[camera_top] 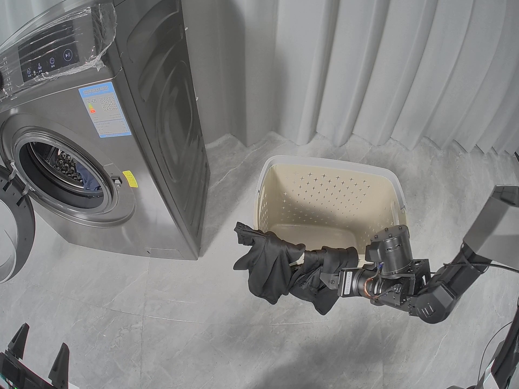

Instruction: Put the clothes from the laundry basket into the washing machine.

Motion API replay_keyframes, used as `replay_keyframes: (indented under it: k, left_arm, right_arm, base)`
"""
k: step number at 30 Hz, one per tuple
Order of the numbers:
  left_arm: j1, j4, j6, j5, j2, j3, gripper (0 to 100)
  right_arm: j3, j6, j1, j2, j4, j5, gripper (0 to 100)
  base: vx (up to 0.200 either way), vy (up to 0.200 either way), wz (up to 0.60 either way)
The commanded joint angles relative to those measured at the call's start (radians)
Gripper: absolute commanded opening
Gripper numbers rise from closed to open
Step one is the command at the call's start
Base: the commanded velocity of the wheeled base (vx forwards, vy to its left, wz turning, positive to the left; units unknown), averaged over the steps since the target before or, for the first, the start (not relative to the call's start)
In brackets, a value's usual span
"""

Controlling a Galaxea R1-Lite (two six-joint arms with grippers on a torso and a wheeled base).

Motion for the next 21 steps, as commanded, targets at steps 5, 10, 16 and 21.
replay_keyframes:
  k: [5, 10, 16, 21]
  left_arm:
    - [0.000, 0.000, 0.000, 0.000, -0.016, 0.018, 100]
    - [0.000, 0.000, 0.000, 0.000, -0.016, 0.016, 100]
    - [0.000, 0.000, 0.000, 0.000, -0.016, 0.016, 100]
    - [0.000, 0.000, 0.000, 0.000, -0.016, 0.016, 100]
  right_arm:
    - [-0.119, 0.004, -0.011, 0.158, 0.000, 0.001, 100]
    - [-0.185, 0.032, -0.017, 0.228, -0.005, -0.001, 100]
    - [-0.238, 0.047, -0.030, 0.274, -0.031, -0.001, 100]
    - [-0.287, 0.045, -0.045, 0.302, -0.037, -0.001, 100]
  base:
    - [0.000, 0.000, 0.00]
    - [0.000, 0.000, 0.00]
    - [0.000, 0.000, 0.00]
    - [0.000, 0.000, 0.00]
